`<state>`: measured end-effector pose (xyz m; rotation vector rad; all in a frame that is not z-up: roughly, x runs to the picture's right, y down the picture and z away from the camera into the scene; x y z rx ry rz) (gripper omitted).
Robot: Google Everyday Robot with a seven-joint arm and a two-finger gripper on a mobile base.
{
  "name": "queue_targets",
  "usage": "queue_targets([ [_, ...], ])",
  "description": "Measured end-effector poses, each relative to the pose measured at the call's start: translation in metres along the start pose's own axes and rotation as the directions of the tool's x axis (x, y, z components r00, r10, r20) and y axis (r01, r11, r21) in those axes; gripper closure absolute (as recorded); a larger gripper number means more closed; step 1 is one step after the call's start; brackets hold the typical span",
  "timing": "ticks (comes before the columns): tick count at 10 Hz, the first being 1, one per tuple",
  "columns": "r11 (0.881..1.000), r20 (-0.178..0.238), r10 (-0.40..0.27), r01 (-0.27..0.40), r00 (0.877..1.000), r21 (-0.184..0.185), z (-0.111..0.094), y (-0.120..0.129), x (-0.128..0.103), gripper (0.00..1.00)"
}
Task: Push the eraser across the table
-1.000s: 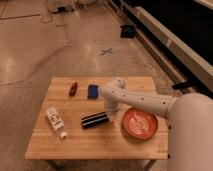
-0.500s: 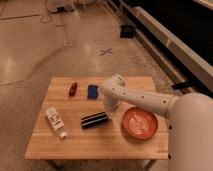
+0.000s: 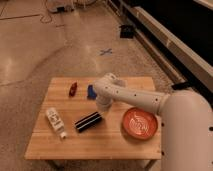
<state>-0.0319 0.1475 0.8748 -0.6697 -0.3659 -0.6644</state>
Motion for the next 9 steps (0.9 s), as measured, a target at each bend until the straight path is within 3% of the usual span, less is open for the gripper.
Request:
queue_targets([
  [3, 0.997, 0.028, -0.072, 0.072, 0.997, 0.007, 0.005, -0.016, -0.024, 0.99],
  [4, 0.997, 0.026, -0.075, 0.075, 0.997, 0.008, 0.004, -0.017, -0.027, 0.93],
  [6, 0.998, 0.011, -0.056, 0.056, 0.998, 0.007, 0.000, -0.004, -0.016, 0.74],
  [9, 0.997, 0.005, -0.080, 0.080, 0.997, 0.009, 0.003, -0.001, -0.016, 0.73],
])
